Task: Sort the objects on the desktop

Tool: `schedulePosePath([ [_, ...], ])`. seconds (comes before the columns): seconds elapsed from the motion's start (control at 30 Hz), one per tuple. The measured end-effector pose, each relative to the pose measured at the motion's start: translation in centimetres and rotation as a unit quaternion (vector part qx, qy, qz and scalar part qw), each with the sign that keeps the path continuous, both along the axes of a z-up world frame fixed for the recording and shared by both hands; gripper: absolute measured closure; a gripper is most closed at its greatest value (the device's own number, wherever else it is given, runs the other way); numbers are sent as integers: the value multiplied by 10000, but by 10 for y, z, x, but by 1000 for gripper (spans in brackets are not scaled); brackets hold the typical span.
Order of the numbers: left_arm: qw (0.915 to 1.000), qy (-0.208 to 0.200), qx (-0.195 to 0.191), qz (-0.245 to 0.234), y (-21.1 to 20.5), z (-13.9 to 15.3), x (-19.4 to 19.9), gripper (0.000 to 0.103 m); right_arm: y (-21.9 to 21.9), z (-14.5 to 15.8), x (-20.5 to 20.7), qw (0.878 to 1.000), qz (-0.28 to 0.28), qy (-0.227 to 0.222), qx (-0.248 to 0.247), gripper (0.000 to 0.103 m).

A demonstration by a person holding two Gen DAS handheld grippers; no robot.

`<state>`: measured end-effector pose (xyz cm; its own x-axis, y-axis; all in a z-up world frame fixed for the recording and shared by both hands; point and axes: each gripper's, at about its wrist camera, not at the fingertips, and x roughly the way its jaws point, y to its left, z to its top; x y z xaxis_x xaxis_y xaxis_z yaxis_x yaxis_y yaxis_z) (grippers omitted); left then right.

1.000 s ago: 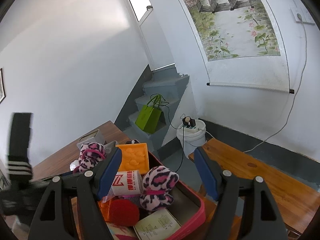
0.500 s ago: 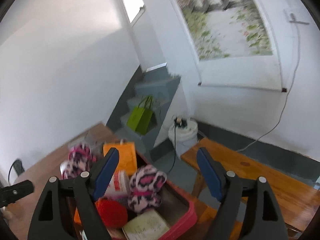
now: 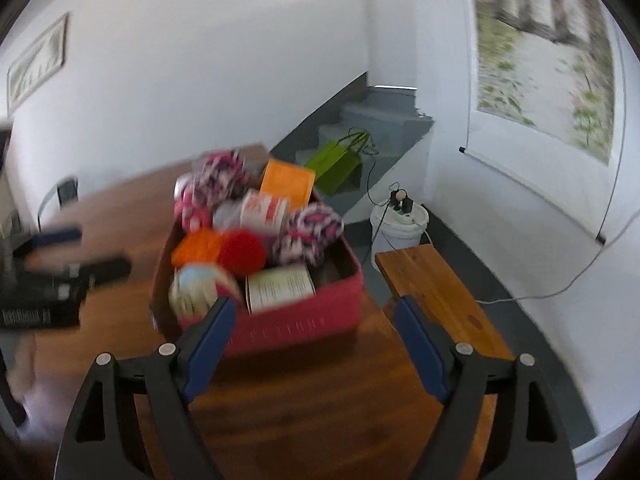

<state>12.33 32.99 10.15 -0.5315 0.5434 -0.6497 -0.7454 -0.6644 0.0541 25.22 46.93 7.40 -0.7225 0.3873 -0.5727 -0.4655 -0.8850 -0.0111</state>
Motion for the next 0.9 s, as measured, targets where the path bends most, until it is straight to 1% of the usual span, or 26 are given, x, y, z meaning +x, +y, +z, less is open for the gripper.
schedulePosePath([
  [0.1,9997,-205,46,-143,7,1,5,1,-9,-8,3,9996,147,-191,154,19],
  [0.13,9997,-207,44,-136,8,1,6,1,-11,-10,4,9994,184,-218,172,19],
  [0.3,10000,-60,18,25,10,4,9,1,-13,-2,7,9996,257,-72,83,19],
  [0.43,9999,-48,17,115,11,5,8,1,-7,4,8,9997,227,84,-27,19],
  [0.6,9999,-72,-57,63,16,1,8,1,-5,0,8,9997,197,102,-133,19],
  [0.9,9998,62,-95,-148,20,-2,15,1,2,-7,7,9994,126,106,-319,19],
])
